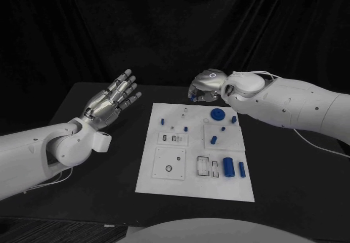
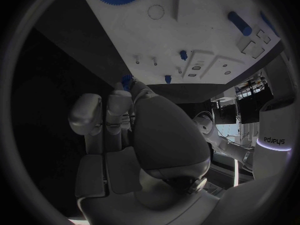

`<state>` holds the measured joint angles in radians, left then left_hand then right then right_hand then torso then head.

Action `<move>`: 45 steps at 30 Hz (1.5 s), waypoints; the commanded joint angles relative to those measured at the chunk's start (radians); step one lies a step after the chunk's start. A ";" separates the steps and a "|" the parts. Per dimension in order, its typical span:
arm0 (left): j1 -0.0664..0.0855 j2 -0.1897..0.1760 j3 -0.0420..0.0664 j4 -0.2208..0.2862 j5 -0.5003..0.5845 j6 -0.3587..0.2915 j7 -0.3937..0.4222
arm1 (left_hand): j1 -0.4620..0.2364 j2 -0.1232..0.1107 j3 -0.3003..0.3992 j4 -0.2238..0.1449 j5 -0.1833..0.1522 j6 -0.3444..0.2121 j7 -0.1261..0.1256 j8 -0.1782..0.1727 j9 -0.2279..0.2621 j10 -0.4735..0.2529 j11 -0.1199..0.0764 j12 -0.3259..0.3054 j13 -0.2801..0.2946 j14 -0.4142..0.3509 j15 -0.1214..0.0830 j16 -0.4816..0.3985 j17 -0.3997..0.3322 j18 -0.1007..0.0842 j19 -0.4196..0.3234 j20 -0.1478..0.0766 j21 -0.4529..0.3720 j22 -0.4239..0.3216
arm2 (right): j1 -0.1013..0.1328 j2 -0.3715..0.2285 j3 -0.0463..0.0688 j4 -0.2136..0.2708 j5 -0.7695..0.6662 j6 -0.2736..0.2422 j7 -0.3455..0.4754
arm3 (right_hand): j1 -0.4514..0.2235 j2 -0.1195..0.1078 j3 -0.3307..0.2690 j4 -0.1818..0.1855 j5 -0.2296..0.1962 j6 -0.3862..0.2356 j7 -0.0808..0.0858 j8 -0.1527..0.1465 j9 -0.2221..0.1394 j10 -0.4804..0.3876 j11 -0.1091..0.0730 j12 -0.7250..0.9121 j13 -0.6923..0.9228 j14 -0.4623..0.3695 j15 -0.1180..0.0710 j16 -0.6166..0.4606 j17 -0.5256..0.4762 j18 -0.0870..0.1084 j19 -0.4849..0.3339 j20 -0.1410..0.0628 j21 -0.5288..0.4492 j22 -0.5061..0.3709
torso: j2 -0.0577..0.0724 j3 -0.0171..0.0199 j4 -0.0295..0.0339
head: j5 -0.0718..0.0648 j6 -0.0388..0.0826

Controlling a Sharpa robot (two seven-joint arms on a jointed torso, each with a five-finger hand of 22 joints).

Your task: Assemble the parts on the task board

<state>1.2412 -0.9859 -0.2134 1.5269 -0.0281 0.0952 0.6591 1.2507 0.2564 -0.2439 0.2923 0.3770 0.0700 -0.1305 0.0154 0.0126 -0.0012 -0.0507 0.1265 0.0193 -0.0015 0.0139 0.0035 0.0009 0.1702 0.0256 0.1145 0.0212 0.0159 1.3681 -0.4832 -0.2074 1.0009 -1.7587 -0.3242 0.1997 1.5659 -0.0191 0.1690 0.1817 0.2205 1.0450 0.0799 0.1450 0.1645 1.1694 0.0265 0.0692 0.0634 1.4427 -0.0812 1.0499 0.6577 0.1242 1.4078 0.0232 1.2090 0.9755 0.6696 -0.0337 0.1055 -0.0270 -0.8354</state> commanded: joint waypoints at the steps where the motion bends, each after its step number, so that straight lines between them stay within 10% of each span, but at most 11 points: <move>1: 0.003 0.003 0.001 -0.001 -0.044 -0.001 0.033 | 0.010 0.004 -0.005 0.000 0.006 0.014 0.014 0.000 0.002 -0.001 -0.013 -0.005 -0.001 0.001 0.010 -0.004 -0.001 0.000 -0.001 0.011 -0.003 -0.001 | -0.005 0.009 0.000 -0.014 0.003 0.014 -0.019 | 0.002 -0.008 0.003 -0.001 0.005 -0.007 0.000 -0.004 0.000 -0.002 0.004 -0.006 0.000 0.002 0.004 0.001 0.001 -0.011 0.000 0.004 0.006 0.001 | 0.017 -0.0010 0.0144 | -0.009 0.010; 14: 0.003 -0.001 0.001 0.006 -0.048 0.030 0.011 | 0.039 0.015 0.001 0.000 0.082 0.069 0.077 0.011 0.010 0.001 -0.026 -0.006 -0.001 0.001 0.017 -0.004 -0.001 0.006 -0.001 0.025 -0.002 0.000 | -0.023 0.052 0.000 -0.062 0.004 0.034 -0.020 | 0.002 -0.014 0.014 -0.002 0.007 -0.013 0.001 -0.009 0.000 -0.003 0.004 -0.006 0.000 0.002 0.005 0.003 0.006 -0.013 0.000 0.006 0.010 0.009 | 0.027 -0.0088 0.0176 | -0.014 0.028; 45: 0.003 0.007 0.001 0.004 -0.048 0.080 -0.014 | 0.074 0.022 0.019 -0.003 0.139 0.083 0.090 0.015 0.012 0.003 -0.008 0.003 0.000 0.001 0.033 -0.004 -0.001 0.005 0.000 0.036 0.001 0.001 | -0.059 0.093 0.001 -0.112 0.004 0.057 -0.060 | 0.001 -0.030 0.048 -0.005 0.023 -0.022 0.004 -0.020 0.003 -0.018 0.009 -0.008 0.000 -0.003 0.008 0.001 0.011 -0.013 -0.005 0.010 0.014 0.020 | 0.014 -0.0112 0.0127 | -0.014 0.012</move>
<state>1.2412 -0.9809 -0.2135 1.5285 -0.0733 0.1535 0.6394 1.3153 0.2789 -0.2311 0.2910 0.5122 0.1485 -0.0443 0.0249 0.0229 -0.0020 -0.0660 0.1226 0.0196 0.0005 0.0395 0.0036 0.0011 0.1702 0.0240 0.1454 0.0212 0.0161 1.3133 -0.3909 -0.2066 0.8910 -1.7534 -0.2580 0.1674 1.5645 -0.0387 0.2130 0.1766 0.2399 1.0272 0.0836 0.1312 0.1670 1.1586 0.0373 0.0644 0.0626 1.4391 -0.0775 1.0500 0.6670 0.1244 1.4042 0.0268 1.2168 0.9941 0.6841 -0.0451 0.1180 -0.0409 -0.8223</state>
